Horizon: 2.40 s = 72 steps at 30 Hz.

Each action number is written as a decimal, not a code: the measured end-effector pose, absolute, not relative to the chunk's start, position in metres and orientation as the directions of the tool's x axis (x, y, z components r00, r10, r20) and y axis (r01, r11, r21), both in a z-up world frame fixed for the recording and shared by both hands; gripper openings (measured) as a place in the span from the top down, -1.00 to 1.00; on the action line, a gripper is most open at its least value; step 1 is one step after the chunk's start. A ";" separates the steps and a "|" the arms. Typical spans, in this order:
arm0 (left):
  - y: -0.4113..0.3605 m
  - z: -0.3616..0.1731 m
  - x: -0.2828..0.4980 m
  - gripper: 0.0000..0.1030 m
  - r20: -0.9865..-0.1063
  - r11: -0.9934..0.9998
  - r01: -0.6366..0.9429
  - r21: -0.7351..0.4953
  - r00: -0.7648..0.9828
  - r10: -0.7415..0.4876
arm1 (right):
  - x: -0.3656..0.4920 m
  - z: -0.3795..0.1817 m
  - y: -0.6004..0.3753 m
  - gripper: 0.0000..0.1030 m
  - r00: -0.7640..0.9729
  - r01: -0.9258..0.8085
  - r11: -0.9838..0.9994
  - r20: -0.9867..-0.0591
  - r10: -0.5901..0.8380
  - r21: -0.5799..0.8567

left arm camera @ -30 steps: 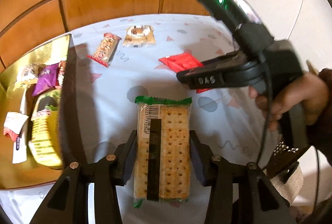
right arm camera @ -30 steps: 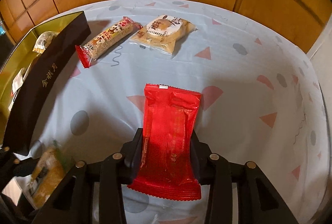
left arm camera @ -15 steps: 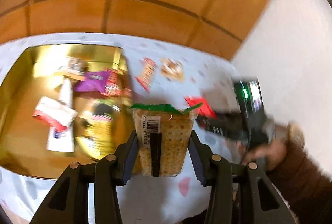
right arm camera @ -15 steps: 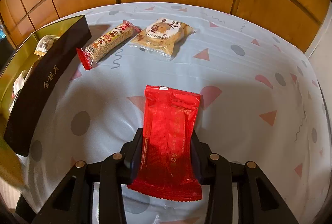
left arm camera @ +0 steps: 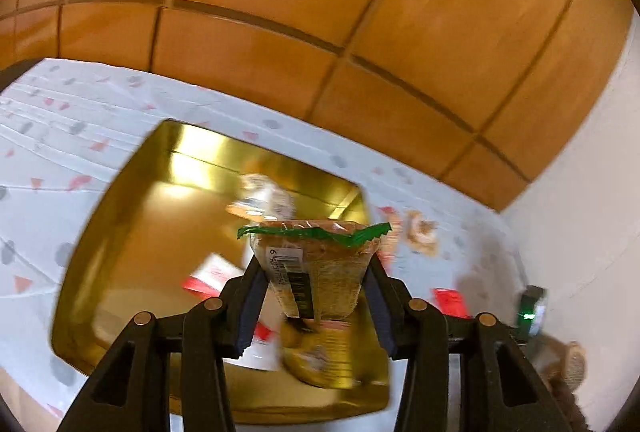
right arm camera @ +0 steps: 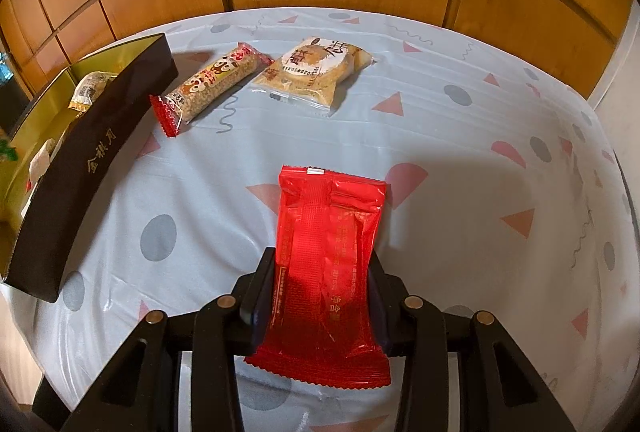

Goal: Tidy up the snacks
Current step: 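Lift the cracker pack into the gold tin and open the left tool, then carry the red packet into the gold tin and open the right tool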

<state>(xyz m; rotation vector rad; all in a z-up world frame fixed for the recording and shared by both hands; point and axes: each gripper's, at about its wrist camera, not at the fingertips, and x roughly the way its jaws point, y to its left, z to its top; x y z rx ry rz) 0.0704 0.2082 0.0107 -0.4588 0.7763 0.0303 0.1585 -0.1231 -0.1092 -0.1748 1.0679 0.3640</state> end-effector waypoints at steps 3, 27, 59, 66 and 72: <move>0.212 -0.006 0.080 0.07 -0.732 0.923 -0.219 -0.315 0.675 -0.090 | 0.158 -0.109 -0.124 0.17 0.434 -0.369 0.928 -0.875 0.212 0.042; 0.242 -0.036 0.129 0.06 -0.830 0.909 -0.405 -0.100 0.538 0.148 | 0.156 -0.110 -0.121 0.15 0.451 -0.364 0.931 -0.868 0.208 0.034; 0.171 -0.037 0.021 0.05 -0.798 0.918 -0.387 -0.082 0.577 0.172 | 0.141 -0.108 -0.114 0.21 0.489 -0.319 0.947 -0.862 0.134 -0.033; 0.186 -0.030 0.011 0.05 -0.778 0.907 -0.412 -0.089 0.598 0.195 | 0.144 -0.100 -0.118 0.25 0.418 -0.277 0.958 -0.888 0.192 0.076; 0.211 -0.024 0.000 0.05 -0.763 0.877 -0.469 -0.104 0.603 0.232 | 0.140 -0.061 -0.103 0.26 0.423 -0.309 0.923 -0.835 0.351 0.232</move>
